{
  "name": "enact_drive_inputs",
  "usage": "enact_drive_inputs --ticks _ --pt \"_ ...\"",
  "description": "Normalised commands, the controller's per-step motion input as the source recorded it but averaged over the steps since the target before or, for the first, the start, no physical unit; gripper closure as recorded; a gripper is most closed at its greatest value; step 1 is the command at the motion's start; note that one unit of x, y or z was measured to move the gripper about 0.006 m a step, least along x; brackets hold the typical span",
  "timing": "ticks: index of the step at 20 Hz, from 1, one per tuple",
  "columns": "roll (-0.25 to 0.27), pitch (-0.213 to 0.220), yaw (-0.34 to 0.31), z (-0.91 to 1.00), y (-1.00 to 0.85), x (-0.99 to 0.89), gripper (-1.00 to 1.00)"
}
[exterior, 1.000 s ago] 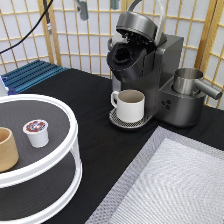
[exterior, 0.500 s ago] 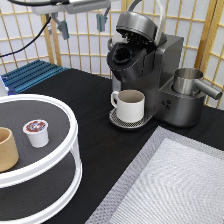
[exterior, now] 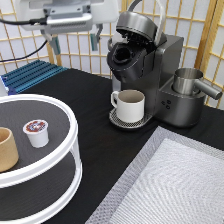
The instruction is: Make coffee
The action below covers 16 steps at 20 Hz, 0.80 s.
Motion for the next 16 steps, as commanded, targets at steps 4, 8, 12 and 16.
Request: enact_drive_inputs --ticks 4,8,12,16 --pt "-0.044 0.000 -0.306 0.04 -0.18 -0.12 -1.00" --pt "-0.059 0.000 -0.316 0.02 -0.14 -0.06 -1.00" --pt "-0.109 -0.001 -0.194 -0.01 -0.43 0.00 -1.00" --pt "-0.196 -0.010 -0.061 -0.08 -0.66 0.00 -1.00"
